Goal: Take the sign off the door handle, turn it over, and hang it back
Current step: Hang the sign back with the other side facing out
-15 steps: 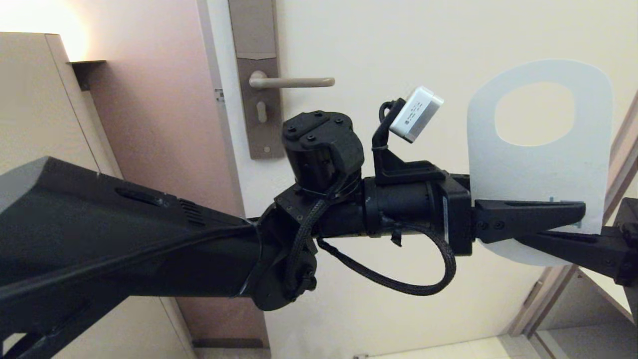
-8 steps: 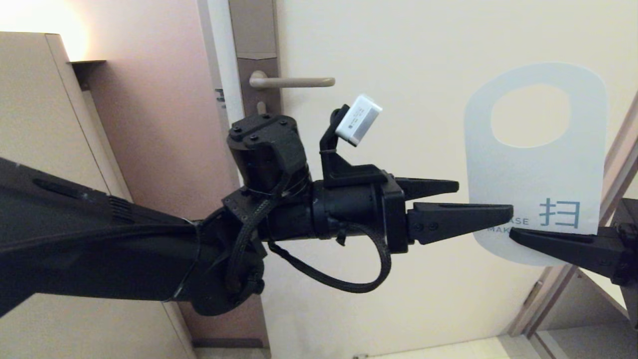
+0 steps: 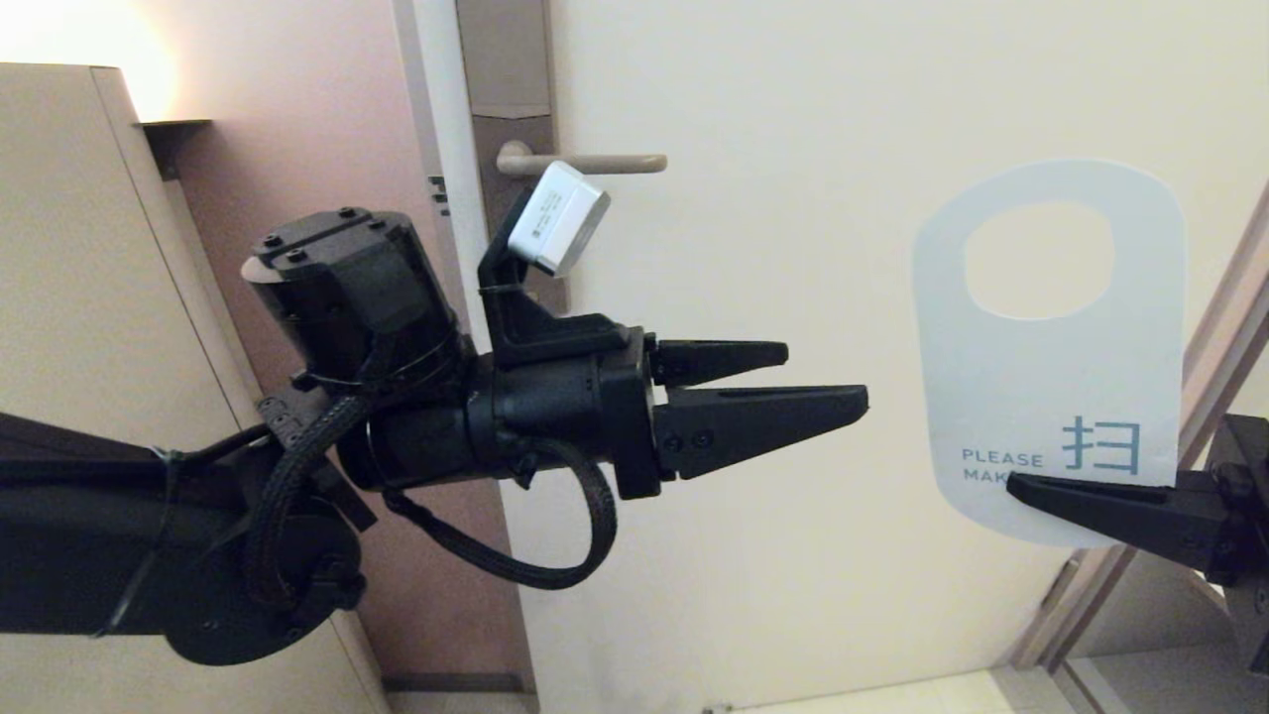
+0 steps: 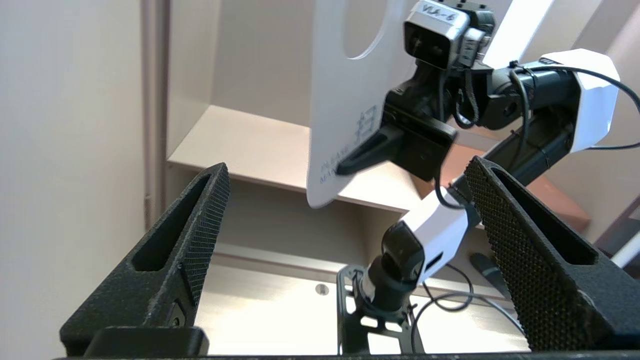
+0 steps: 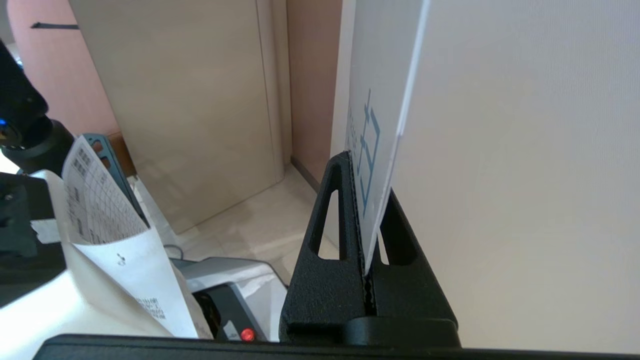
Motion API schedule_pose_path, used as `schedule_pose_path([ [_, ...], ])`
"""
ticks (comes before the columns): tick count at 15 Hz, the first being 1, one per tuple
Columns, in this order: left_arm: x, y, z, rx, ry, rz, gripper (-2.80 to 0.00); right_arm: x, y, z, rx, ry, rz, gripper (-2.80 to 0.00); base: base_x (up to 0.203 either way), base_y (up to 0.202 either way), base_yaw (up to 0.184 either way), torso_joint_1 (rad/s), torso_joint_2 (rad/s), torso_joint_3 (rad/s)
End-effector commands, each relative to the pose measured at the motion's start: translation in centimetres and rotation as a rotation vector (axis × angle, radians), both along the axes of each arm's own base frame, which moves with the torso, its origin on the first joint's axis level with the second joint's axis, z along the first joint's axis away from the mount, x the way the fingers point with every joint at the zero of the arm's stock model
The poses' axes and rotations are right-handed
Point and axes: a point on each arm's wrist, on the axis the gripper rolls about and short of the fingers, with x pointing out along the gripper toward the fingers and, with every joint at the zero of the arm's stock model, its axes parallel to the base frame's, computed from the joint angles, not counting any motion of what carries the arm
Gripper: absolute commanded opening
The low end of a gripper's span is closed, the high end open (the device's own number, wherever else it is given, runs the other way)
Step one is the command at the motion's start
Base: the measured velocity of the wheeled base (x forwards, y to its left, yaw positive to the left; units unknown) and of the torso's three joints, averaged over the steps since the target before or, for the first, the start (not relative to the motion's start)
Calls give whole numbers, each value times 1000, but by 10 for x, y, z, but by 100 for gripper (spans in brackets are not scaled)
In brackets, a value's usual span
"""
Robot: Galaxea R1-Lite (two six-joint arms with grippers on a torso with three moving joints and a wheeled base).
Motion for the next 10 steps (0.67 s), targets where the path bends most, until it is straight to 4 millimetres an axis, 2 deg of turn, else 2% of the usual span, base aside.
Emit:
schedule_pose_path([
  [1,-9,18,7,-12,-18,19,0,-1,0,-2,-2,5,2,-280,0,0,0,0,0,0],
  [5,-20,53,3,3,-28,95,0,-1,0,-3,-6,6,-9,-280,0,0,0,0,0,0],
  [7,-28,69,1,8,-25,128,-280,-1,-1,-5,-9,13,-8,-280,0,0,0,0,0,0],
  [10,-38,90,4,3,-32,177,-280,-2,-1,-8,-13,21,-10,-280,0,0,0,0,0,0],
])
